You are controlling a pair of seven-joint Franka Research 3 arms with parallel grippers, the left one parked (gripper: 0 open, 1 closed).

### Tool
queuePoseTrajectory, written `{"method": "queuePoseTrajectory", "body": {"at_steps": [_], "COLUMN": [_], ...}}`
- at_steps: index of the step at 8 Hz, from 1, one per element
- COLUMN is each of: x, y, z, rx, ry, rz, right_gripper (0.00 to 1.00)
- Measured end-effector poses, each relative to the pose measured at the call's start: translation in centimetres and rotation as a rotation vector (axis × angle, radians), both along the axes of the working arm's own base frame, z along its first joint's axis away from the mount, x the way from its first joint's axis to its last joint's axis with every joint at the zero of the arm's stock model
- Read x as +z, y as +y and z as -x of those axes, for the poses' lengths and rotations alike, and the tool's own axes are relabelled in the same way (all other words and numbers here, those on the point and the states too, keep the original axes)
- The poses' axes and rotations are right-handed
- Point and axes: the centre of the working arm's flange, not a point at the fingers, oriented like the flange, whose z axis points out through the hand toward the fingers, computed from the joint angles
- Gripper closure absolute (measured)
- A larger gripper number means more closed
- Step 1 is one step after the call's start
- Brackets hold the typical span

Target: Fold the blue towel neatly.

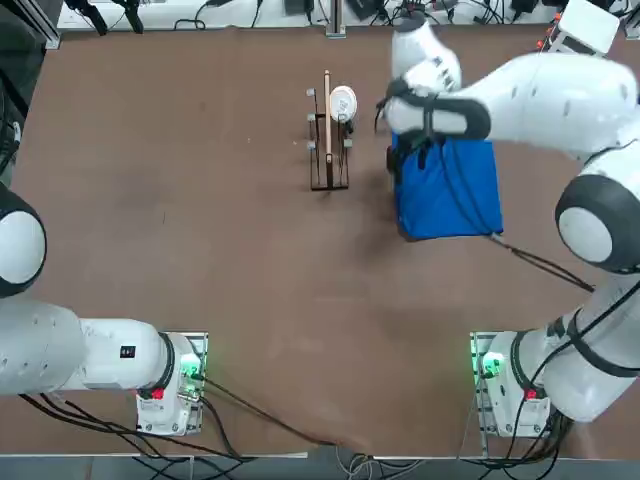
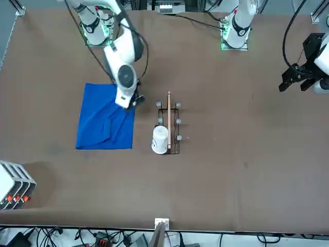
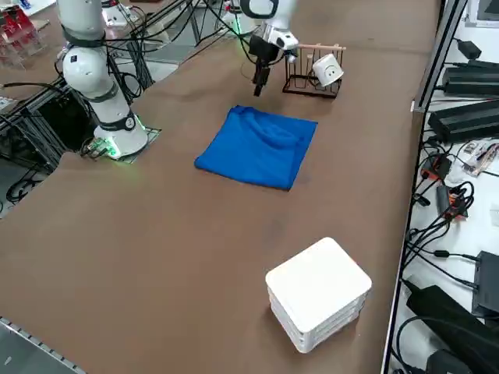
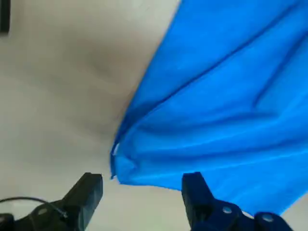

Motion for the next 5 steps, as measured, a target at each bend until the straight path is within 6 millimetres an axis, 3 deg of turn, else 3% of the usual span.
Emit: {"method": "queuePoseTrajectory", "body": {"at_steps": [2, 4, 5], "x": [1.9, 0.0, -1.6], "y": [-3.5, -3.6, -3.3], "z": [-4.8, -7.4, -8.1], "rx": [-0.211, -0.467, -0.611], "ry": [-0.059, -0.091, -0.104], "rz": [-0.014, 0.051, 0.104], "right_gripper": [0.01, 0.08, 0.17]}}
